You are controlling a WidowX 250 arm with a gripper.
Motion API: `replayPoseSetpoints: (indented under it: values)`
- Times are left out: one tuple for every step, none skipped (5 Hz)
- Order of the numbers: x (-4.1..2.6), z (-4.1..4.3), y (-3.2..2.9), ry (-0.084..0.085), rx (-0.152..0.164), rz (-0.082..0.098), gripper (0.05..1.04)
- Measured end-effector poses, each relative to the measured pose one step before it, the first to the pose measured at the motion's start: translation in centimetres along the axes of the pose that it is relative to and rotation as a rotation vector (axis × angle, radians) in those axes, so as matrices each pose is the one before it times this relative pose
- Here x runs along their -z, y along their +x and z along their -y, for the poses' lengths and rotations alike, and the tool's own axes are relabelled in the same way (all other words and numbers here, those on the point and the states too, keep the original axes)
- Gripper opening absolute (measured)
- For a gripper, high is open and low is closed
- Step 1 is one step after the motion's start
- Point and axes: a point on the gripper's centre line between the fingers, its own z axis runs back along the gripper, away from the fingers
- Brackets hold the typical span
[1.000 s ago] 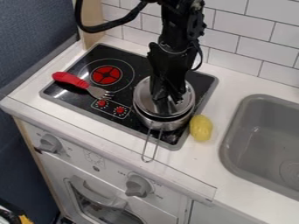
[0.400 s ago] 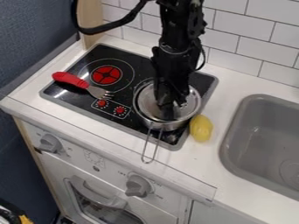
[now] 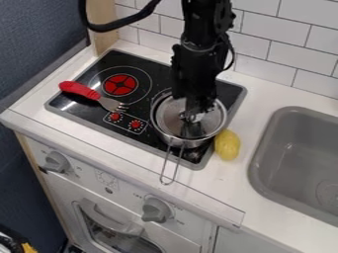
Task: Take the silver pot lid and put it on the silver pot
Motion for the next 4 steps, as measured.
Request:
replayPoseSetpoints:
  values:
    - [0.049, -0.033, 0.049, 0.0022, -0.0003, 0.0024, 0.998]
    - [-0.963, -0.051, 0.031, 0.0071, 0.0042, 0.0249, 1.004]
    - [-2.915, -1.005, 0.264, 0.0054, -0.0446, 0.0992, 1.001]
    - [-1.689, -0.592, 0.438, 0.0287, -0.0111, 0.0566, 1.000]
